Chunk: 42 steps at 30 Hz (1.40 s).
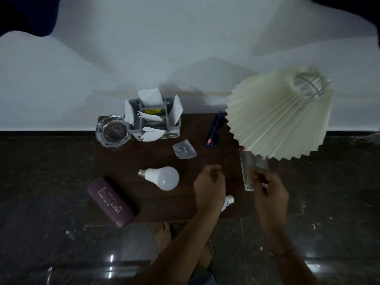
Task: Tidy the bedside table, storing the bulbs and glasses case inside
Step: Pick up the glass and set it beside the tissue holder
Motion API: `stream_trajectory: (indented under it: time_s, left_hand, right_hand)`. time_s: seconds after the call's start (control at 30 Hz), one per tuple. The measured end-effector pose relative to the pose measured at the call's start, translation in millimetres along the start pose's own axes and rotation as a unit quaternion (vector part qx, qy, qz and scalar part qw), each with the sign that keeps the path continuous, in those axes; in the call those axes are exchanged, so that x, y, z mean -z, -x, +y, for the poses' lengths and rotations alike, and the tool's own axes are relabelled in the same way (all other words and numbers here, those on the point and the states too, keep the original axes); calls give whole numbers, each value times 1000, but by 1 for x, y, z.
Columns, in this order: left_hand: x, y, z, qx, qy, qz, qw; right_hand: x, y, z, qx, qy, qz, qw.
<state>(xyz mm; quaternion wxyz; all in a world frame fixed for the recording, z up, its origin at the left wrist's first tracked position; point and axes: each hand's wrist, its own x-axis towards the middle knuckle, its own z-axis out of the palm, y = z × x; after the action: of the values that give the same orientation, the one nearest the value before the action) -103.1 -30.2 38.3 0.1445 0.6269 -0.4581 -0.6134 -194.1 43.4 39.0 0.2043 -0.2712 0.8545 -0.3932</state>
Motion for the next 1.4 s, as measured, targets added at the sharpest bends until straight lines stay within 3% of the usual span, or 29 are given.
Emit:
stream_trajectory:
  time_s: [0.17,0.3,0.4,0.7,0.83,1.1,1.27,1.4]
  left_hand:
    - [-40,-11,5,79,32,-45,995]
    - [-61,-25,7,108,23,-78,991]
    - [-72,-31,10,132,70,-96,984]
    - [-79,-38,9,168,102,-102,975]
    - [-68,-35,6,182,146,-102,967]
    - [-23,-15,-9,180,163,-63,968]
    - [23,-8,-12,193,161,-77,965]
    - [68,-4,-12,177,159,-28,971]
  right_hand:
    - [18,-39,21,-48,54,33,997]
    - [20,-58,31,-175,-36,-46,983]
    - [15,-63,36,-218,-61,-98,969]
    - [14,-60,39,-174,-67,-105,977]
    - [20,-55,30,-193,-98,-98,971]
    - [13,-23,1,-216,-177,-214,936]
    - [-6,-4,-19,-214,-210,-280,912]
    - [-32,9,-41,-230,-233,-329,886]
